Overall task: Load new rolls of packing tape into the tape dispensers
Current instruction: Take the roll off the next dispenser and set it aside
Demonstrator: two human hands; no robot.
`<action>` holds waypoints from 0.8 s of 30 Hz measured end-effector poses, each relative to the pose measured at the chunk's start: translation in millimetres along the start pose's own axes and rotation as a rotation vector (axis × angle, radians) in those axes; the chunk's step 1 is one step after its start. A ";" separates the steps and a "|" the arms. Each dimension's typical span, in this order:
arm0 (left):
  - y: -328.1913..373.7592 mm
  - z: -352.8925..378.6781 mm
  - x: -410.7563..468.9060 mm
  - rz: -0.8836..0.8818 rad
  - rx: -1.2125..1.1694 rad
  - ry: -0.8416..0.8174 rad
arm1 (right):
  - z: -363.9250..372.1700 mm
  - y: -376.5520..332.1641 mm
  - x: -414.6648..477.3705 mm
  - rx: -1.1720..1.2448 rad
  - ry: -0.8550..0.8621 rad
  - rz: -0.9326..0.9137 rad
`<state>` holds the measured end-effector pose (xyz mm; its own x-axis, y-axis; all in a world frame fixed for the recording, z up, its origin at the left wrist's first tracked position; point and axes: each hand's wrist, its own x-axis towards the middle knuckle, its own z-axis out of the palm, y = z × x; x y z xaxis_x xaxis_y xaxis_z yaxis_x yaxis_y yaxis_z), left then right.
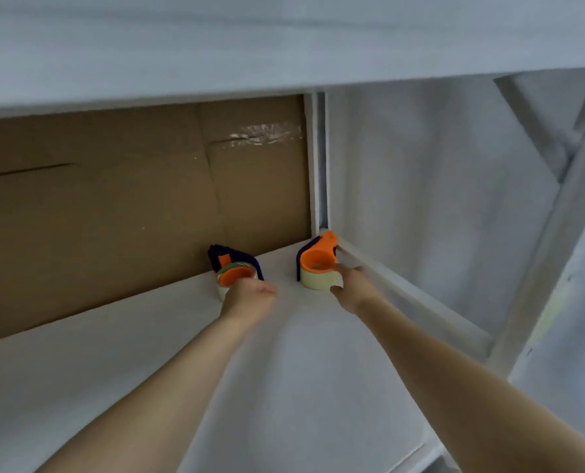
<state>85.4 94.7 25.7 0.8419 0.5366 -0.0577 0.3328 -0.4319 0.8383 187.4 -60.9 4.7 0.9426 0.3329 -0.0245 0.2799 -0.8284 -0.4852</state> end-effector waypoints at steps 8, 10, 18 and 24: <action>19.4 17.5 5.5 -0.208 -0.064 0.186 | 11.4 4.8 75.5 0.632 -0.168 0.069; 22.9 20.4 0.9 -0.240 -0.082 0.236 | 21.3 4.5 88.0 0.590 -0.196 0.070; 17.5 30.3 -34.9 -0.387 -0.108 0.351 | 47.4 13.5 80.5 0.548 -0.246 -0.165; 22.4 24.7 -57.5 -0.411 -0.482 0.365 | 9.1 -3.5 -11.0 1.107 -0.458 -0.180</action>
<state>54.9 36.2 34.3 0.4657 0.8308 -0.3049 0.2966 0.1781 0.9383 174.4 -57.5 -1.2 0.6919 0.7177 -0.0785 -0.1182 0.0054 -0.9930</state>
